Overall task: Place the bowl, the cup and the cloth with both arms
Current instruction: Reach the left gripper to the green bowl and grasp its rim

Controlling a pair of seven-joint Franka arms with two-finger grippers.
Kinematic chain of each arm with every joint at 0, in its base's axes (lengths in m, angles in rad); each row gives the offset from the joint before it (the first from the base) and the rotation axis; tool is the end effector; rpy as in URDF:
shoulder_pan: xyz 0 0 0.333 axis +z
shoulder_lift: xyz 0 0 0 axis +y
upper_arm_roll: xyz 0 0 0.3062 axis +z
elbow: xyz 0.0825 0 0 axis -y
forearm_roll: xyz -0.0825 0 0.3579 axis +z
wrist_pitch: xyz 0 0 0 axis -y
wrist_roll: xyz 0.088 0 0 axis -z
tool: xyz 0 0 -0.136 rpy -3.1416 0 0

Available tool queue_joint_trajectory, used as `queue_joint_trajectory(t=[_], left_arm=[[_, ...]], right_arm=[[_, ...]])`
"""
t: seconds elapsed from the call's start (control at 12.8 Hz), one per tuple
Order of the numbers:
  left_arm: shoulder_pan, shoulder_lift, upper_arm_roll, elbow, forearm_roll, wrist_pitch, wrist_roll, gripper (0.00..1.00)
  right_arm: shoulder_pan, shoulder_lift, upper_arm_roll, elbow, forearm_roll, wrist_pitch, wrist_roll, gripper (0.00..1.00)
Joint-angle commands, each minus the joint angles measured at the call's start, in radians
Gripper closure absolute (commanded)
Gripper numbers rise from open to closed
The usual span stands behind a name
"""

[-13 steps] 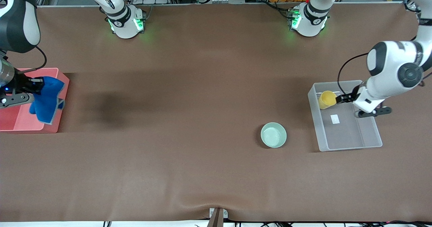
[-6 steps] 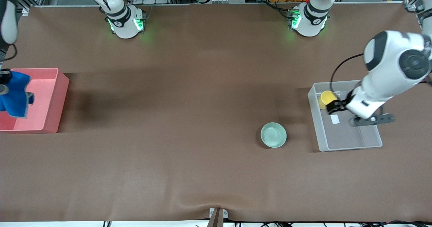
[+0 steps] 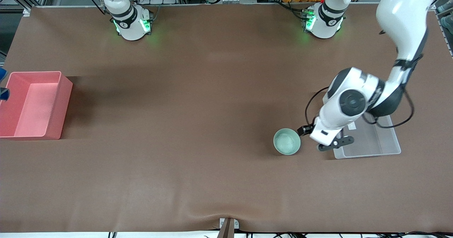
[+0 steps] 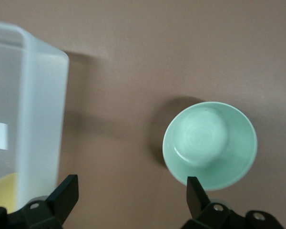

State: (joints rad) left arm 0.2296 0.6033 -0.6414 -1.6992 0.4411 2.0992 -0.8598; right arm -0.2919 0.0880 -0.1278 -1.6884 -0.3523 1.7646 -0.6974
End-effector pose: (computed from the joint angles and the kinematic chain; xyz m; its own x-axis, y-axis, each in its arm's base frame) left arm 0.6058 -0.1909 0.2700 0.9596 0.2802 -0.0274 0.2783 -0.9588 -0.0576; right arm 0.4996 -0.2645 0.5093 0.9222 0.3018 -0.2417 0.3600 -0.8983 0.2520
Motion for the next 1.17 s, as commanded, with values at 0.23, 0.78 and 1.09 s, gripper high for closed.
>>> queue_joint_trajectory(t=[0.23,0.78,1.09], left_arm=[[-0.038,0.167,0.003,0.026,0.139,0.108,-0.235,0.3],[-0.016,0.156,0.006,0.013,0.146,0.11,-0.225,1.0],[0.023,0.057,-0.003,0.009,0.143,0.059,-0.19,1.0]], right_arm=[[-0.156,0.172,0.017,0.027,0.11,0.094,-0.075,1.0],[-0.25,0.345,0.017,0.027,0.226,0.243,-0.198,1.0],[-0.248,0.378,0.02,0.021,0.248,0.243,-0.197,1.0]])
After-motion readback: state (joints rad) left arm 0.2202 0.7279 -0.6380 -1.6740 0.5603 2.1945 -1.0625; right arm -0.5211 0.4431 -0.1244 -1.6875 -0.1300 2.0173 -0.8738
